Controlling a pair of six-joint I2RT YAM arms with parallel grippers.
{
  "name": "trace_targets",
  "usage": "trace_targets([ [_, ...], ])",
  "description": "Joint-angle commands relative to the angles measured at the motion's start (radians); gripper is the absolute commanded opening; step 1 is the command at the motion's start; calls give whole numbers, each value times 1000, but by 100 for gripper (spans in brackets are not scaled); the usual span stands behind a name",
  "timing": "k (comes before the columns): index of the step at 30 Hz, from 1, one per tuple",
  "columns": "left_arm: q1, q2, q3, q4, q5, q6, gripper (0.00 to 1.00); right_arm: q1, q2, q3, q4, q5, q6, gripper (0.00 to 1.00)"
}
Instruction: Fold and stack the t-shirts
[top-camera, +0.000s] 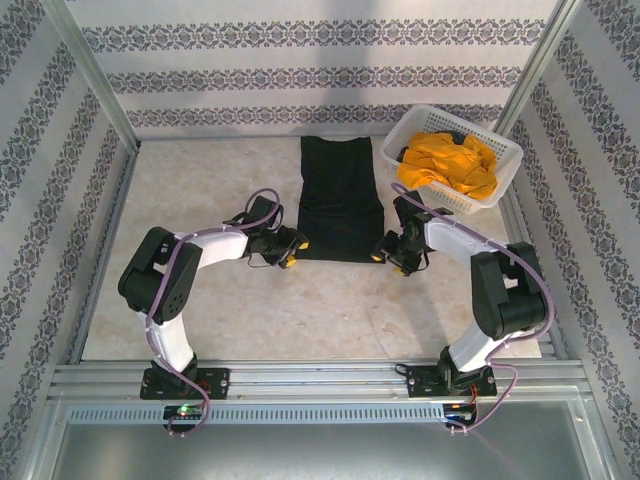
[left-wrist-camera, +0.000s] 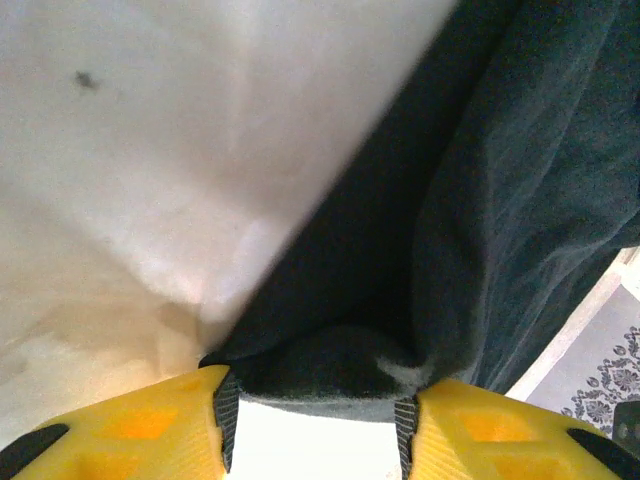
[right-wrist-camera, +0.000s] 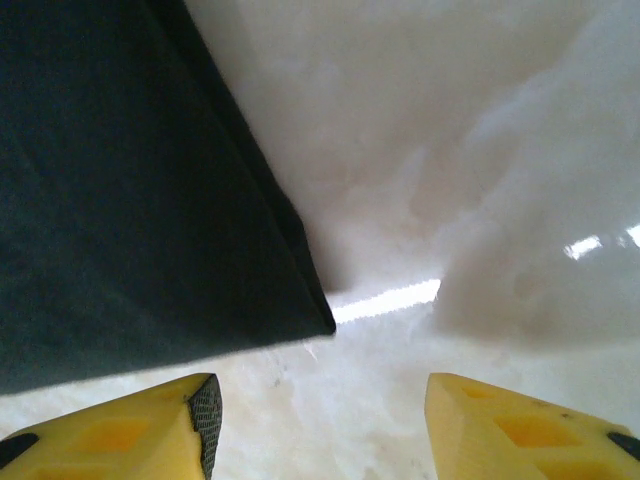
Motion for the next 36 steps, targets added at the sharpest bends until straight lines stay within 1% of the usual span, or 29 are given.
trace_targets([
  [1,-2,27,30,-41,-8,13,46,15,50,12,62,-15,24,56],
  [3,-4,48,51,-51,-6,22,45,22,73,36,65,-18,25,55],
  [6,-3,79,74,-38,-9,21,39,29,105,69,63,-14,30,52],
  [8,-2,101,99,-39,-12,27,35,35,130,84,70,-18,33,48],
  [11,-2,126,137,-42,-19,38,26,41,161,105,74,-10,30,40],
  [12,-1,128,146,-44,-23,37,23,42,167,109,80,-9,32,35],
  [15,5,107,155,-48,-43,40,10,41,166,124,88,-10,35,13],
  [16,8,93,153,-46,-44,40,6,40,155,132,84,-6,36,7],
  [18,13,64,157,-45,-41,36,1,37,116,151,76,6,40,0],
  [20,23,25,164,-39,-32,26,0,32,76,192,57,11,38,0],
  [23,53,-27,214,-43,-25,13,0,22,46,316,-4,8,20,0],
  [27,107,-76,339,-54,-12,9,0,3,62,532,-98,-9,-5,0],
  [30,125,-103,407,-108,1,21,0,-2,75,635,-152,-21,-11,0],
  [32,123,-120,386,-125,34,14,0,0,75,646,-167,-48,-8,0],
  [34,112,-154,290,-95,72,-13,0,18,51,587,-159,-68,2,0],
  [36,95,-210,169,-74,83,-24,0,45,5,490,-141,-68,12,0],
])
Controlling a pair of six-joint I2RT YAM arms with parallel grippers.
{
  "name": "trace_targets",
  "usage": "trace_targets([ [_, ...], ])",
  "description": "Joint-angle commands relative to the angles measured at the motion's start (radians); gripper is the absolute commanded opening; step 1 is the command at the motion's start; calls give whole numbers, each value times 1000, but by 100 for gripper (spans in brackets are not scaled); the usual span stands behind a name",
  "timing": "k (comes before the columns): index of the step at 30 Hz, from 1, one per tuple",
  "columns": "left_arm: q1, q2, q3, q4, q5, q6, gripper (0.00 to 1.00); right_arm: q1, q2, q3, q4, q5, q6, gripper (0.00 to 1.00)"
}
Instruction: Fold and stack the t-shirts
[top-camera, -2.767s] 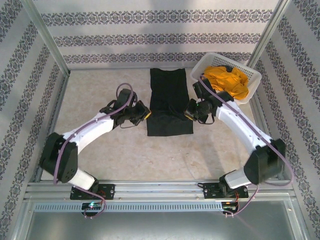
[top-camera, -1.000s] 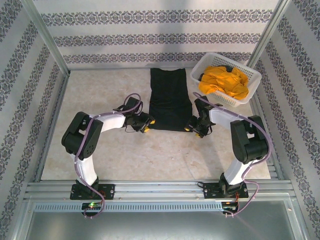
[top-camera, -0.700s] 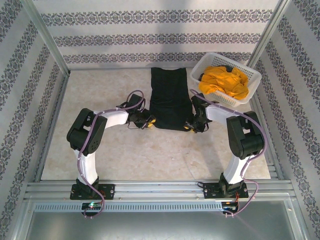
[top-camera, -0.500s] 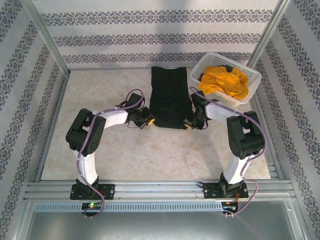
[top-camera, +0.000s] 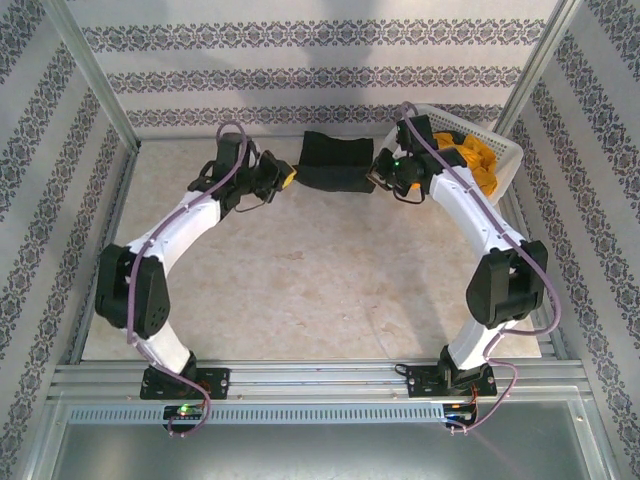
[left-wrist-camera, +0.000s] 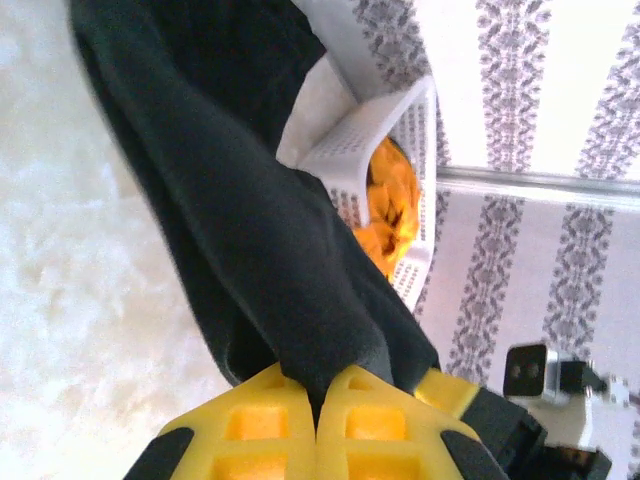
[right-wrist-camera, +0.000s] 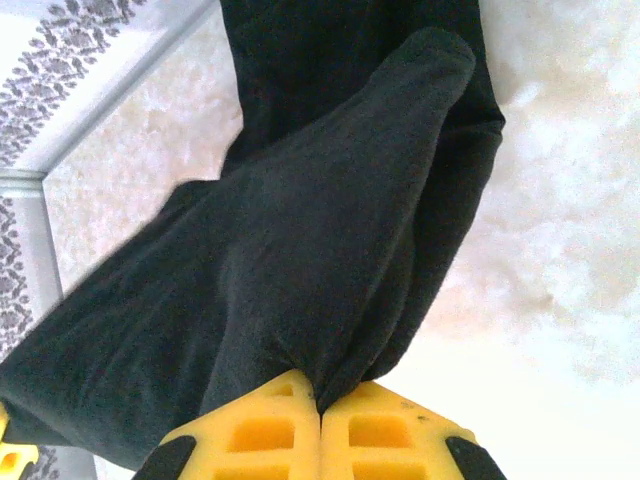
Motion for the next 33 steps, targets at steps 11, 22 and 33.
trace_targets([
  [11,-121,-375,-796,-34,75,-95,0,223,-366,-774,64,-18,144,0],
  [22,-199,-623,-818,-218,6,-121,0,372,-601,-908,-40,24,256,0],
  [33,-156,-610,-487,-269,-111,-97,0,258,-562,-527,-227,78,231,0],
])
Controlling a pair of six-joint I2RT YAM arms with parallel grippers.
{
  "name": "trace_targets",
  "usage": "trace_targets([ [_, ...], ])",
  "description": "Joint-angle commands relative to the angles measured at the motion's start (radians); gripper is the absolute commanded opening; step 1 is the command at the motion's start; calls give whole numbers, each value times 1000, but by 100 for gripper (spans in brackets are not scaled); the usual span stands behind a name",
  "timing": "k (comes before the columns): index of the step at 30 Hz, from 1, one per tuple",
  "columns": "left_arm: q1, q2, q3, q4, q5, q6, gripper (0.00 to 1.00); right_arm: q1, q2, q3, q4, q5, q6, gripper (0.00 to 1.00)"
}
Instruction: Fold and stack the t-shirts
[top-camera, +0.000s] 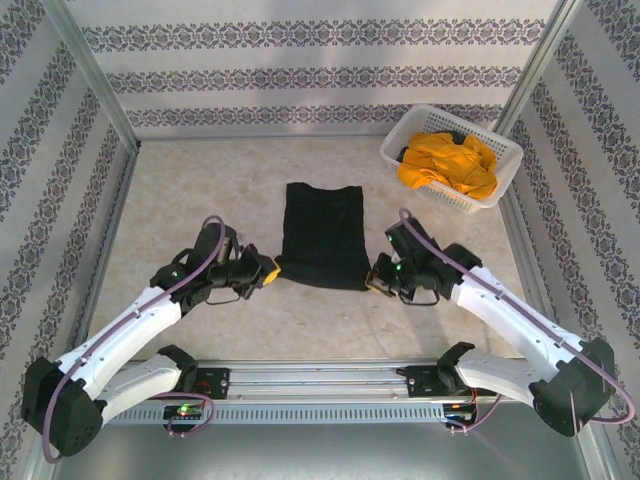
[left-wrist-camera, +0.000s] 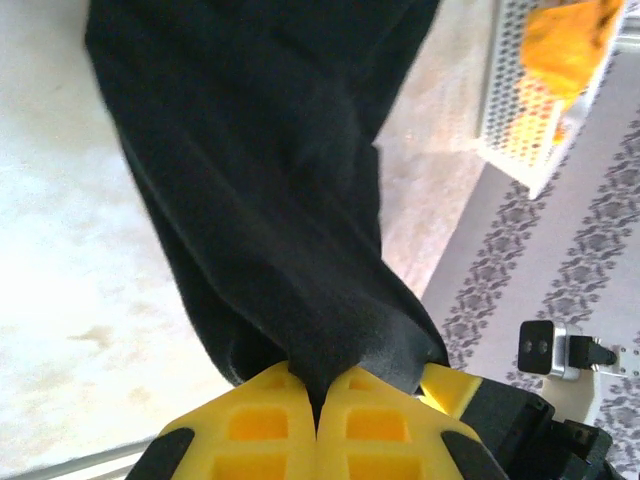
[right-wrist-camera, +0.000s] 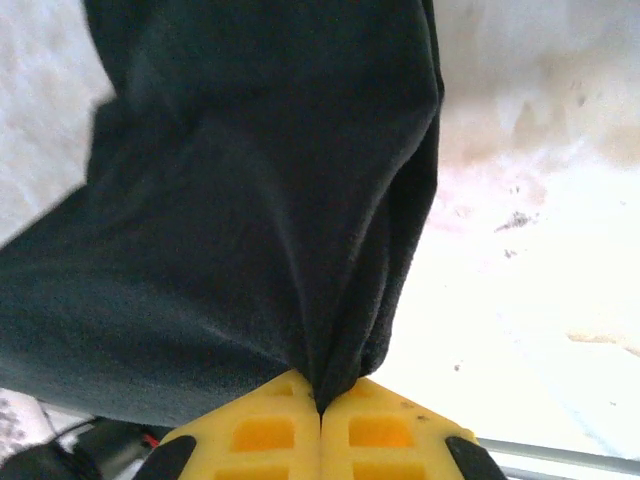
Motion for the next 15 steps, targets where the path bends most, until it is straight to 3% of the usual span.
trace_targets([
  [1,49,81,109,8,-53,5,0,-83,88,161,-84,42,-33,0],
  [6,167,366,312,139,32,39,0,-217,351,410,-40,15,-99,0],
  [10,240,669,567,130,66,103,0,-292,659,648,6,-17,-148,0],
  [11,250,730,626,109,60,119,5,-304,745,723,2,-30,-164,0],
  [15,286,960,819,73,80,144,32,-332,1010,1032,-77,-42,-236,39],
])
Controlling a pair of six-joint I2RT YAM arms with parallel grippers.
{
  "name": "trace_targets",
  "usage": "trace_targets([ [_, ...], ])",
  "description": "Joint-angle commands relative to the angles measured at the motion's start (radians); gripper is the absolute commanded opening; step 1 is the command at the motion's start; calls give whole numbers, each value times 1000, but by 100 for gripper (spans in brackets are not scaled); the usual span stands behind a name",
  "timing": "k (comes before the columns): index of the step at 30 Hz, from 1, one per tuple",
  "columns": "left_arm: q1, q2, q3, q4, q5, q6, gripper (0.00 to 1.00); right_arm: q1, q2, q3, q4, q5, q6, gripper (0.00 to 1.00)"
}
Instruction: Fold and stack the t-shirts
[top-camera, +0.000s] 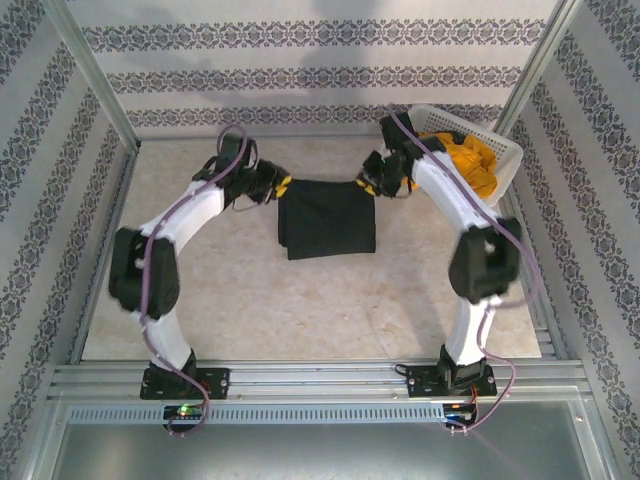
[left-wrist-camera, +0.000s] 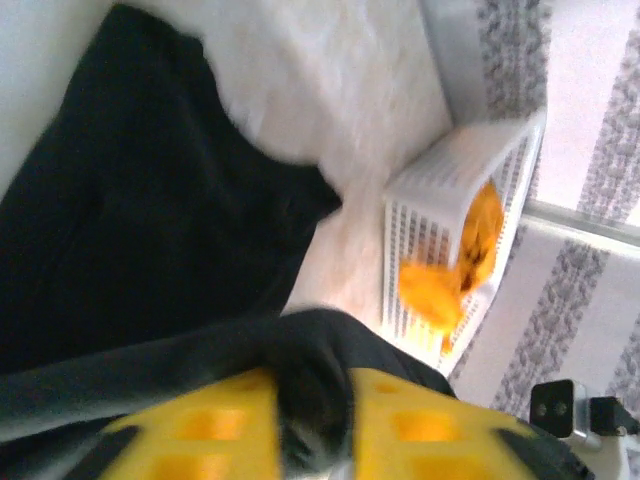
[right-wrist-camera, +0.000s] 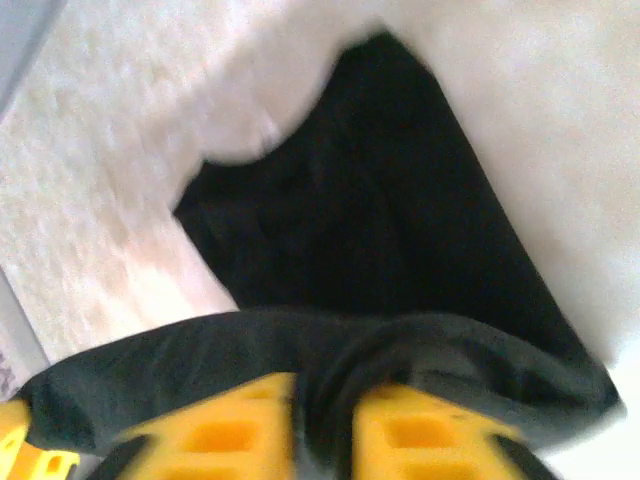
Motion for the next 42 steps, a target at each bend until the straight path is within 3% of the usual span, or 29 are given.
trace_targets([
  [1,34,100,100,-58,-2,65,35,-21,118,145,-41,-21,-114,45],
  [4,31,62,103,-111,-74,99,37,-31,121,211,-51,-28,-180,57],
  [7,8,-57,-37,-76,-101,66,40,-48,50,154,-66,-37,-203,59],
  [12,-124,-279,-348,58,-141,-72,46,-39,-265,-243,108,-34,-167,57],
  [16,-321,-352,-578,308,-238,-331,52,-34,-543,-650,339,-62,-37,60],
  [19,-455,-313,-646,480,-409,-485,59,-22,-674,-821,430,-97,24,61],
  [23,-519,-142,-597,692,-510,-558,60,0,-762,-899,391,-108,31,61],
  [30,-528,22,-483,662,-600,-620,59,-5,-857,-959,334,-100,36,61],
  [37,-509,143,-429,659,-662,-707,47,-8,-902,-976,308,-97,44,60],
  [39,-491,167,-415,654,-666,-722,38,-9,-907,-975,300,-94,44,60],
  [42,-447,169,-415,651,-689,-723,10,-11,-912,-968,288,-91,41,60],
])
